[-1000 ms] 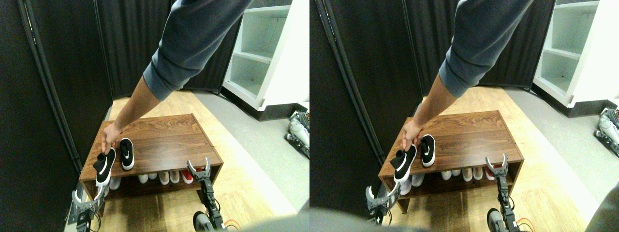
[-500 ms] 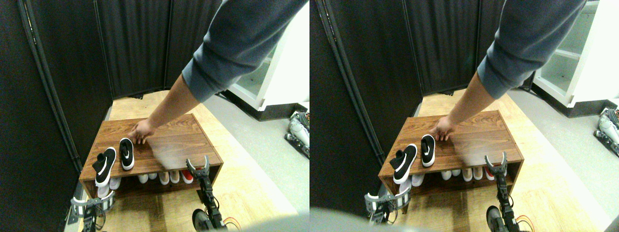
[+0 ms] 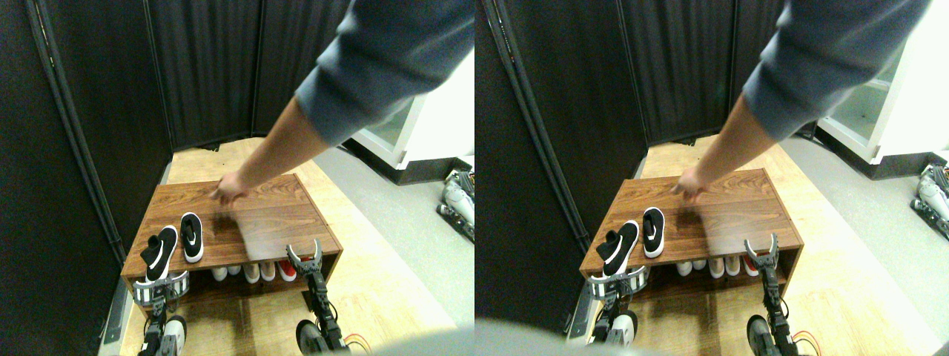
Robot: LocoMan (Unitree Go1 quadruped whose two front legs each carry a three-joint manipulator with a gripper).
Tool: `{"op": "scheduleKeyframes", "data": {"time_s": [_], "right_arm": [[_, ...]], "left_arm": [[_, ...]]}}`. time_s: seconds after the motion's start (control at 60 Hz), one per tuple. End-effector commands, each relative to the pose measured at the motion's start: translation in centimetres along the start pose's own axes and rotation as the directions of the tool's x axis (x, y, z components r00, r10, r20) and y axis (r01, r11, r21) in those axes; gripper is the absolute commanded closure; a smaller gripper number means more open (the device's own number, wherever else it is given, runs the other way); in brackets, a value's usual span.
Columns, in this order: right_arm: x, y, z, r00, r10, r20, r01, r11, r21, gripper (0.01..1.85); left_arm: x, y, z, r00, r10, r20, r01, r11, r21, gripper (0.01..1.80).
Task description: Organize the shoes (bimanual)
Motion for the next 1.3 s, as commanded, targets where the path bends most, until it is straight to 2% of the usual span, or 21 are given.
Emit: {"op": "scheduleKeyframes", "data": {"time_s": [0.017, 0.3, 0.4, 0.517, 0.583, 0.65, 0.733, 0.767, 0.833, 0.9, 0.933, 0.983, 1.017, 1.05, 1.083, 1.133, 1.167, 1.2, 1.217, 1.283, 1.3], "right_arm": [[0.1, 1.0, 0.4, 0.998, 0.063, 0.017, -0.063, 0.998, -0.001, 1.27], [-0.3, 0.8, 1.1, 0.998, 0.051, 0.027, -0.051, 0.999, -0.016, 1.23], [-0.3, 0.7, 1.3, 0.998, 0.056, 0.031, -0.055, 0.998, -0.02, 1.23], [-0.4, 0.6, 1.4, 0.998, 0.055, 0.033, -0.054, 0.998, -0.019, 1.22], [-0.4, 0.6, 1.5, 0.998, 0.056, 0.035, -0.055, 0.998, -0.02, 1.21], [-0.4, 0.5, 1.6, 0.998, 0.056, 0.036, -0.055, 0.998, -0.019, 1.21], [-0.4, 0.5, 1.7, 0.997, 0.059, 0.041, -0.059, 0.998, -0.019, 1.23], [-0.3, 0.4, 1.7, 0.997, 0.057, 0.043, -0.057, 0.998, -0.017, 1.24], [-0.3, 0.4, 1.7, 0.997, 0.059, 0.042, -0.058, 0.998, -0.015, 1.23], [-0.1, 0.3, 1.6, 0.997, 0.06, 0.038, -0.059, 0.998, -0.032, 1.22], [-0.1, 0.3, 1.6, 0.997, 0.061, 0.039, -0.06, 0.998, -0.035, 1.21], [0.1, 0.3, 1.5, 0.998, 0.06, 0.035, -0.059, 0.998, -0.028, 1.22], [0.2, 0.3, 1.4, 0.998, 0.058, 0.032, -0.058, 0.998, -0.015, 1.23], [0.3, 0.3, 1.4, 0.998, 0.059, 0.032, -0.058, 0.998, -0.016, 1.23], [0.3, 0.4, 1.4, 0.998, 0.055, 0.029, -0.054, 0.998, -0.02, 1.24], [0.4, 0.4, 1.4, 0.998, 0.062, 0.031, -0.061, 0.997, -0.039, 1.24], [0.4, 0.5, 1.4, 0.998, 0.059, 0.034, -0.057, 0.998, -0.038, 1.24], [0.4, 0.4, 1.4, 0.998, 0.058, 0.035, -0.057, 0.998, -0.037, 1.24], [0.4, 0.4, 1.4, 0.998, 0.058, 0.035, -0.057, 0.998, -0.037, 1.24], [0.4, 0.4, 1.4, 0.998, 0.057, 0.036, -0.056, 0.998, -0.031, 1.24], [0.4, 0.4, 1.4, 0.998, 0.057, 0.036, -0.056, 0.998, -0.031, 1.24]], "left_arm": [[0.7, -0.4, -0.4, 0.999, -0.041, -0.02, 0.041, 0.999, -0.009, 0.34], [2.7, -0.4, -0.6, 0.997, -0.044, -0.061, 0.047, 0.997, 0.059, 0.36], [3.0, -0.3, -0.7, 0.998, -0.039, -0.045, 0.041, 0.998, 0.049, 0.37], [2.7, -0.4, -0.7, 0.998, -0.042, -0.055, 0.045, 0.998, 0.052, 0.38], [1.6, -0.6, -0.8, 0.997, -0.042, -0.06, 0.044, 0.998, 0.041, 0.41], [0.5, -0.7, -0.8, 0.997, -0.046, -0.064, 0.048, 0.998, 0.035, 0.37], [-2.0, -1.1, -0.5, 0.997, -0.035, -0.068, 0.038, 0.998, 0.045, 0.37], [-3.0, -1.3, -0.3, 0.996, -0.033, -0.088, 0.037, 0.998, 0.045, 0.37], [-4.0, -1.5, -0.1, 0.995, -0.03, -0.092, 0.035, 0.998, 0.048, 0.4], [-5.4, -1.9, 0.5, 0.994, -0.035, -0.099, 0.041, 0.998, 0.053, 0.39], [-5.6, -1.9, 0.6, 0.994, -0.038, -0.101, 0.044, 0.998, 0.055, 0.39], [-6.1, -2.2, 1.6, 0.994, -0.048, -0.097, 0.056, 0.995, 0.08, 0.42], [-6.1, -2.4, 2.2, 0.994, -0.075, -0.076, 0.081, 0.993, 0.084, 0.52], [-6.0, -2.5, 2.4, 0.995, -0.08, -0.064, 0.086, 0.992, 0.091, 0.53], [-5.8, -2.7, 3.3, 0.995, -0.1, -0.022, 0.102, 0.987, 0.124, 0.56], [-5.5, -2.9, 4.6, 0.99, -0.136, 0.032, 0.128, 0.973, 0.191, 0.78], [-5.3, -3.2, 5.7, 0.981, -0.178, 0.076, 0.153, 0.953, 0.26, 0.91], [-5.2, -3.4, 6.5, 0.972, -0.215, 0.095, 0.18, 0.939, 0.293, 1.03], [-5.2, -3.4, 6.5, 0.972, -0.215, 0.095, 0.18, 0.939, 0.293, 1.03], [-4.8, -4.2, 8.1, 0.949, -0.278, 0.149, 0.214, 0.915, 0.343, 1.34], [-4.8, -4.2, 8.1, 0.949, -0.278, 0.149, 0.214, 0.915, 0.343, 1.34]]}}
